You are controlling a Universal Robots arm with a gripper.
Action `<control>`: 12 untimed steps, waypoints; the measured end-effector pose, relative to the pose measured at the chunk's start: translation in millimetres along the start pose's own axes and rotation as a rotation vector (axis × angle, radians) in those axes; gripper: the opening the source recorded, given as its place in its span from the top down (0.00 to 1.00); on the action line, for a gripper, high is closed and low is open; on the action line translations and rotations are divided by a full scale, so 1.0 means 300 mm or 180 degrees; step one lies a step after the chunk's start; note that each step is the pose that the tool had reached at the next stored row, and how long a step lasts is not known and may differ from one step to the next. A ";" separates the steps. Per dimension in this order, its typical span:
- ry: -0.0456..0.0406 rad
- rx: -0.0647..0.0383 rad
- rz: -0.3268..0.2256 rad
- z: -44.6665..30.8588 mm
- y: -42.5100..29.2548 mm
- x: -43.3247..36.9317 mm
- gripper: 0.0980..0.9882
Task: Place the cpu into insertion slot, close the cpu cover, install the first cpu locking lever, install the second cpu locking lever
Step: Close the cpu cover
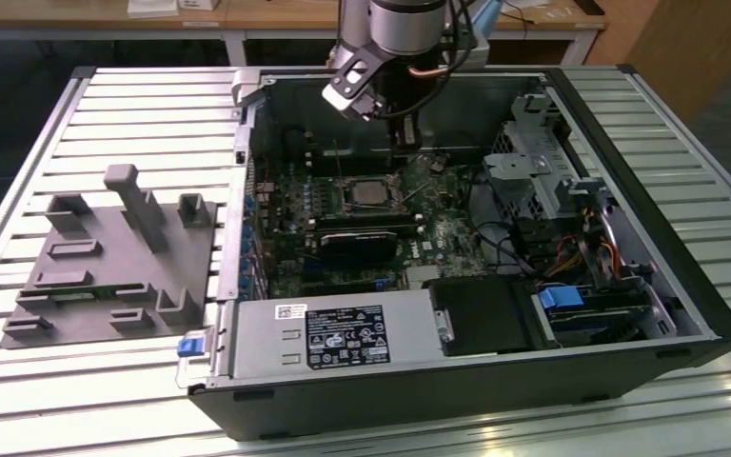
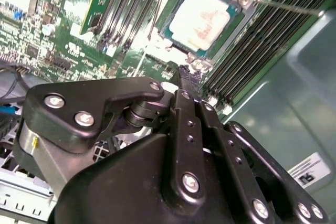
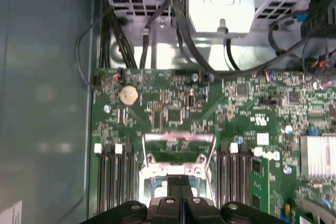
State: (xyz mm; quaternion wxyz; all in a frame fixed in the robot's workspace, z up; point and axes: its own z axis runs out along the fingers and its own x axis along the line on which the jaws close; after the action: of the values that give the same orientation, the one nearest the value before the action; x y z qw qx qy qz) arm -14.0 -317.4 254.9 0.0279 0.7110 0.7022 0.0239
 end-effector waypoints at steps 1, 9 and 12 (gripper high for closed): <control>0.0000 0.0000 0.0000 0.001 0.010 0.000 1.00; -0.0001 0.0001 0.0000 0.002 0.048 0.001 1.00; 0.0000 0.0000 0.0000 -0.008 0.049 0.001 1.00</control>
State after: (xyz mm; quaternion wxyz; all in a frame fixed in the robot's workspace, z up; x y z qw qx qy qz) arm 0.6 -317.2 258.3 0.0279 0.7110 0.7022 0.0238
